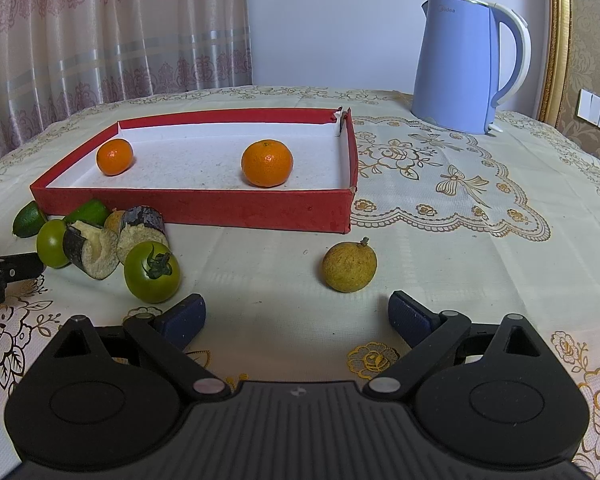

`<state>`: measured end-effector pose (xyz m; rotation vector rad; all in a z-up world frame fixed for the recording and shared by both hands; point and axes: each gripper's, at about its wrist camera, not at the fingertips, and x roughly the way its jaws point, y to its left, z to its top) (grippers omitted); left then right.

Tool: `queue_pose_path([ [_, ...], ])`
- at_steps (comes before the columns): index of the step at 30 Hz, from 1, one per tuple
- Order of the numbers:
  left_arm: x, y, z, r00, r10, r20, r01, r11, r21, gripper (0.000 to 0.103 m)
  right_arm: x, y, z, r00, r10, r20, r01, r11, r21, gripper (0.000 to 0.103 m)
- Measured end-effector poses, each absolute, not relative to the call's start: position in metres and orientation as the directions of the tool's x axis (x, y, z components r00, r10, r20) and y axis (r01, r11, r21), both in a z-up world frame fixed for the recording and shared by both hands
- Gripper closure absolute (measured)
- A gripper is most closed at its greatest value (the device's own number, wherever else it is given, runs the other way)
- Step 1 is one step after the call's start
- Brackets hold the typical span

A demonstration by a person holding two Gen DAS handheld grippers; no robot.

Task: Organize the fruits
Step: 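Move the right gripper to the small yellow pear and close it, then lift the yellow pear with the right gripper into the tray and release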

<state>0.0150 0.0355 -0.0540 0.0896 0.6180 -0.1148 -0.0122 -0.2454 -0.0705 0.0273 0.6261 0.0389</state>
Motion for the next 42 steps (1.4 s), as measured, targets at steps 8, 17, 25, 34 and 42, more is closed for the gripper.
queue_pose_path([
  [8, 0.020, 0.037, -0.056, 0.805, -0.084, -0.588, 0.129, 0.991, 0.035, 0.000, -0.012, -0.245, -0.070, 0.809, 0.043, -0.586, -0.027, 0.999, 0.035, 0.004],
  [17, 0.020, 0.037, -0.056, 0.803, -0.088, -0.589, 0.127, 0.992, 0.025, 0.000, -0.016, -0.258, -0.068, 0.831, 0.048, -0.554, 0.009, 0.995, 0.100, 0.005],
  [25, 0.020, 0.038, -0.055, 0.802, -0.091, -0.590, 0.127, 0.992, 0.019, 0.000, -0.008, -0.265, -0.055, 0.861, -0.065, -0.505, 0.104, 0.993, 0.049, 0.010],
  [34, 0.021, 0.038, -0.055, 0.802, -0.092, -0.590, 0.127, 0.992, 0.018, 0.000, 0.019, -0.263, -0.064, 0.822, -0.052, -0.568, 0.080, 0.996, 0.025, 0.055],
  [42, 0.021, 0.038, -0.055, 0.802, -0.093, -0.591, 0.127, 0.992, 0.017, 0.000, 0.017, -0.253, -0.064, 0.830, -0.066, -0.554, 0.067, 0.998, -0.018, 0.074],
])
